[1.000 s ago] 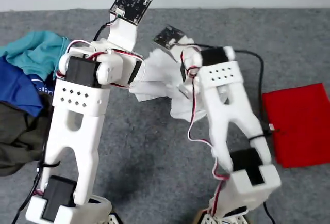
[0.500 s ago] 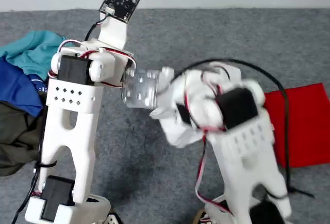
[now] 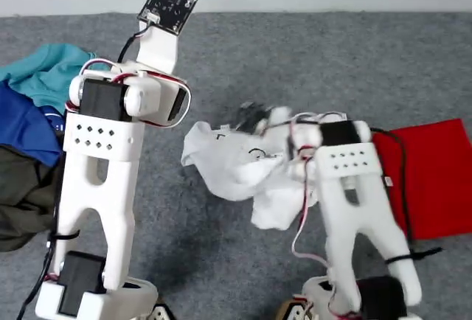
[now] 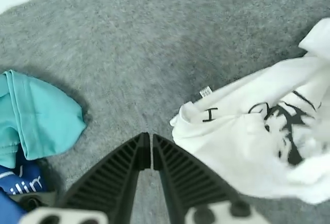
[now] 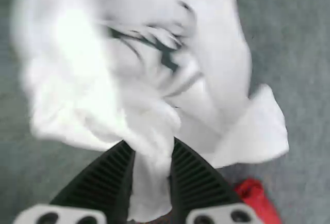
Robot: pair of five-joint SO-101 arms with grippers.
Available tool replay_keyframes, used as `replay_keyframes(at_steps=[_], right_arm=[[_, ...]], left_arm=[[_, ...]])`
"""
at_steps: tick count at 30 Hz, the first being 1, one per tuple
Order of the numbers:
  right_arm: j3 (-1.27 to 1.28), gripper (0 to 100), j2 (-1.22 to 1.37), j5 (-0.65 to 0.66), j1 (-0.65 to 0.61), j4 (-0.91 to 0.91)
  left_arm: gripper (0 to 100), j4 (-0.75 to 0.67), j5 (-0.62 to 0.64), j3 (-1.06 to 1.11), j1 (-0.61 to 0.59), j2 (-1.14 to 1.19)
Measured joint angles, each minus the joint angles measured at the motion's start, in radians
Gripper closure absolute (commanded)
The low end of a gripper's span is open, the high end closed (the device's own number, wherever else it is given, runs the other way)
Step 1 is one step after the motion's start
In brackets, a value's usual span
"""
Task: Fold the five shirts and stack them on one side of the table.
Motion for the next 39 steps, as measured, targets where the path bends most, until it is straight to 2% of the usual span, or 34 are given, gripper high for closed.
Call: replay_keyframes(at_steps=[2,5,9,13,19,23,27,30,33,39], right_arm=[[0.005,96.0,0.023,-0.098,0.068,-0.074],[0.008,83.6,0.029,-0.215,0.146,-0.087],[0.003,64.5,0.029,-0.319,0.193,0.009],[-0.077,54.0,0.029,-0.408,0.219,0.17],[-0.304,52.6,0.029,-0.491,0.23,0.416],[-0.439,52.6,0.029,-0.516,0.226,0.494],[-0.471,52.6,0.029,-0.522,0.229,0.508],[-0.471,52.6,0.029,-0.534,0.229,0.519],[-0.471,52.6,0.029,-0.562,0.229,0.526],[-0.471,52.6,0.029,-0.565,0.23,0.551]], left_arm=[[99,0.003,0.0,0.0,0.0,0.0],[99,0.003,0.0,0.0,0.0,0.0],[99,0.003,0.0,0.0,0.0,0.0],[99,0.003,0.0,0.0,0.0,0.0],[99,-0.005,0.0,0.041,0.0,0.0],[99,-0.083,0.0,0.138,0.0,0.0],[96,-0.219,0.114,0.278,0.0,0.0],[93,-0.261,0.175,0.319,0.0,0.014],[93,-0.272,0.19,0.324,0.049,0.078],[89,-0.275,0.186,0.299,0.229,0.279]])
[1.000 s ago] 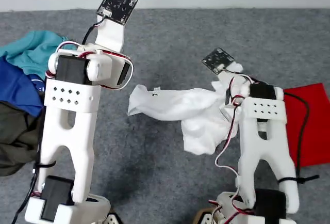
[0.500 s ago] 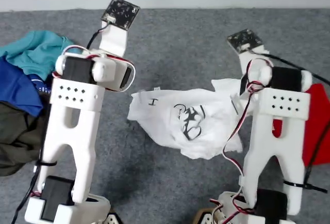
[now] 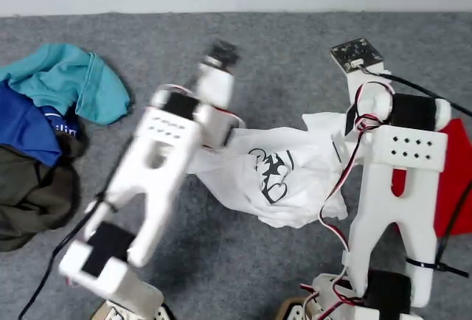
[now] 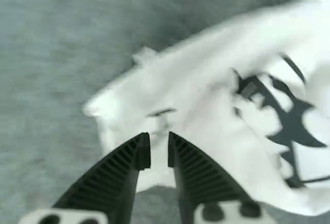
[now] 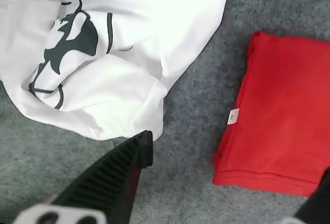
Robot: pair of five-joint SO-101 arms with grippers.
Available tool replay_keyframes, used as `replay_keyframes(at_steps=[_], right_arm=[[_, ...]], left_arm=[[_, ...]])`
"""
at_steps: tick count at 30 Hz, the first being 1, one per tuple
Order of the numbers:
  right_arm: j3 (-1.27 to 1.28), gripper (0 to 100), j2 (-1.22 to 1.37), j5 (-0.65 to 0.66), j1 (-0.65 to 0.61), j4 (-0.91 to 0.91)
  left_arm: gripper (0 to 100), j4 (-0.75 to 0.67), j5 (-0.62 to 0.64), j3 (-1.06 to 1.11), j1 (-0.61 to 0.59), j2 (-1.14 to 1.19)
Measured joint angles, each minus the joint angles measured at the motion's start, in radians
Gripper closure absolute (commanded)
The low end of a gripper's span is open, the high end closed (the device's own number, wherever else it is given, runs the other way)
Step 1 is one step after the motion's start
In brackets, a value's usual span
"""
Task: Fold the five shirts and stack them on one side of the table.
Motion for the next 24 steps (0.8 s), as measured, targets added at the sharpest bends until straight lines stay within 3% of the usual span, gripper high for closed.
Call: replay_keyframes(at_steps=[5,13,16,24], right_arm=[[0.0,52.6,0.003,0.0,0.029,0.008],[0.048,52.6,0.008,0.0,0.057,-0.011],[0.092,52.6,0.008,0.0,0.06,-0.043],[0.106,52.6,0.008,0.0,0.058,-0.054]], left_arm=[[88,0.054,0.0,-0.143,0.063,0.213],[88,0.265,0.0,-0.545,0.071,0.562],[97,0.358,-0.002,-0.7,0.078,0.663],[99,0.451,-0.002,-0.961,0.133,0.755]])
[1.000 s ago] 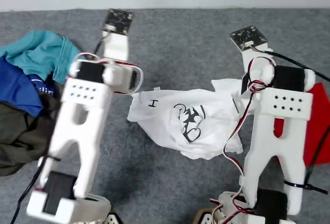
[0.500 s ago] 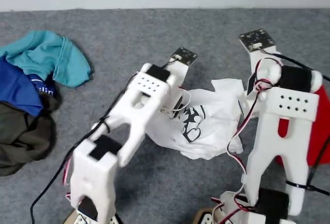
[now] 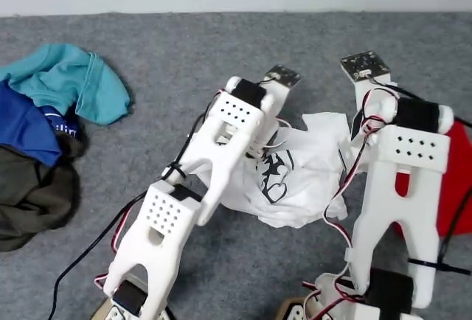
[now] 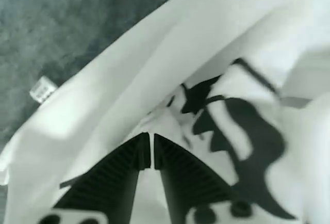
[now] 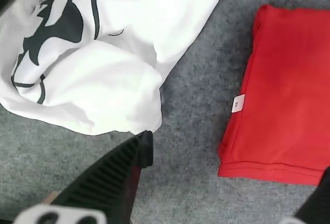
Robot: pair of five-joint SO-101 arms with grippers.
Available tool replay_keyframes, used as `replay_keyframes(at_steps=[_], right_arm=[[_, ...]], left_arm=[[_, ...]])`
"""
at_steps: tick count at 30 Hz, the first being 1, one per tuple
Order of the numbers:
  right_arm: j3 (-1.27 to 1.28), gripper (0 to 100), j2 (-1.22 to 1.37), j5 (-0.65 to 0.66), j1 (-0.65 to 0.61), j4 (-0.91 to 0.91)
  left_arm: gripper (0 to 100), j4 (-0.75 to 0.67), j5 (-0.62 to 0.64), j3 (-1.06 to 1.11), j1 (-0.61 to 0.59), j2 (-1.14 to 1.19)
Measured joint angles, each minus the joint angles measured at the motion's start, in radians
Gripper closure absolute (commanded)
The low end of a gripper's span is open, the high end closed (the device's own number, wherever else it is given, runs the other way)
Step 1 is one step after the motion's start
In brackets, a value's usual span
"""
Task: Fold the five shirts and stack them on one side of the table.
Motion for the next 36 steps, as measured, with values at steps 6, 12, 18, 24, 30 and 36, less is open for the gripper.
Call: replay_keyframes(at_steps=[6,12,18,24,30,36], right_arm=[[0.002,52.6,0.0,0.0,0.0,0.0],[0.002,52.6,0.0,0.0,0.0,0.0],[0.002,52.6,0.0,0.0,0.0,0.0],[0.002,52.6,0.0,0.0,0.0,0.0],[0.002,52.6,0.0,0.0,0.0,0.0],[0.002,52.6,0.0,0.0,0.0,0.0]], left_arm=[[99,0.002,0.0,-0.009,0.018,0.0],[89,0.002,-0.002,0.101,0.018,-0.057],[88,0.002,-0.101,0.319,0.018,-0.278],[88,0.002,-0.146,0.4,0.018,-0.29],[88,-0.021,-0.163,0.4,-0.008,-0.229],[88,-0.038,-0.164,0.4,-0.071,-0.17]])
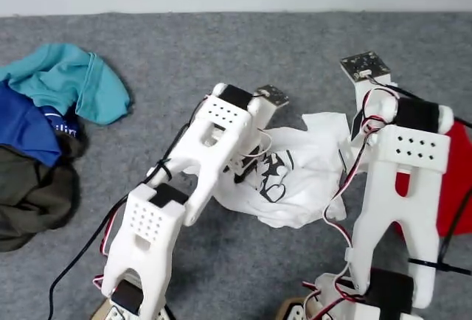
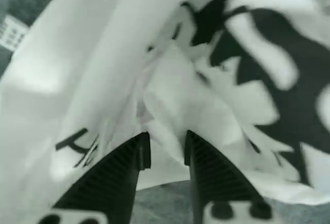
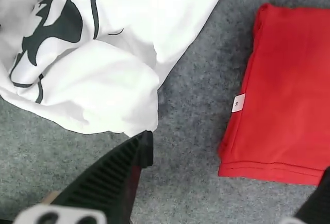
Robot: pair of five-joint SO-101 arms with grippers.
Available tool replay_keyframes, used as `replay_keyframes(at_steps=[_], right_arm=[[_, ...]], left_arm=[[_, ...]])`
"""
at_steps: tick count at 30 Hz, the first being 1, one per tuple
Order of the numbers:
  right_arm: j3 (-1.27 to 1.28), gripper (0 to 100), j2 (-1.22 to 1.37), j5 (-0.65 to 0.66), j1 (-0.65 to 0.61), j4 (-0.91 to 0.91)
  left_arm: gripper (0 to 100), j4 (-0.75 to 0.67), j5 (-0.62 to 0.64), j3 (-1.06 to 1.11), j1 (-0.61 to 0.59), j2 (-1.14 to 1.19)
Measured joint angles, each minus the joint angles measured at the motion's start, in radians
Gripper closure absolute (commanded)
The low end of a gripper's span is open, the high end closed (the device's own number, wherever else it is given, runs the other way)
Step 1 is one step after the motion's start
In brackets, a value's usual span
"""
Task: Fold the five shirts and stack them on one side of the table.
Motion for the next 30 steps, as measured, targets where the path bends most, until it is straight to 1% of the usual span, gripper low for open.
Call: replay_keyframes(at_steps=[4,8,10,13,18,22,25,30], right_arm=[[0.0,52.6,0.0,0.0,0.0,0.0],[0.0,52.6,0.0,0.0,0.0,0.0],[0.0,52.6,0.0,0.0,0.0,0.0],[0.0,52.6,0.0,0.0,0.0,0.0],[0.0,52.6,0.0,0.0,0.0,0.0],[0.0,52.6,0.0,0.0,0.0,0.0],[0.0,52.6,0.0,0.0,0.0,0.0],[0.0,52.6,0.0,0.0,0.0,0.0]], left_arm=[[88,-0.04,0.0,0.0,0.0,0.029],[88,-0.044,0.0,-0.002,0.014,0.066],[91,-0.044,0.0,-0.011,0.031,0.084],[99,-0.054,0.0,-0.012,0.051,0.098],[99,-0.051,0.0,-0.02,0.068,0.101],[99,0.028,0.0,-0.143,0.055,0.13],[99,0.037,-0.005,-0.269,0.026,0.13],[99,0.041,-0.003,-0.31,-0.018,-0.009]])
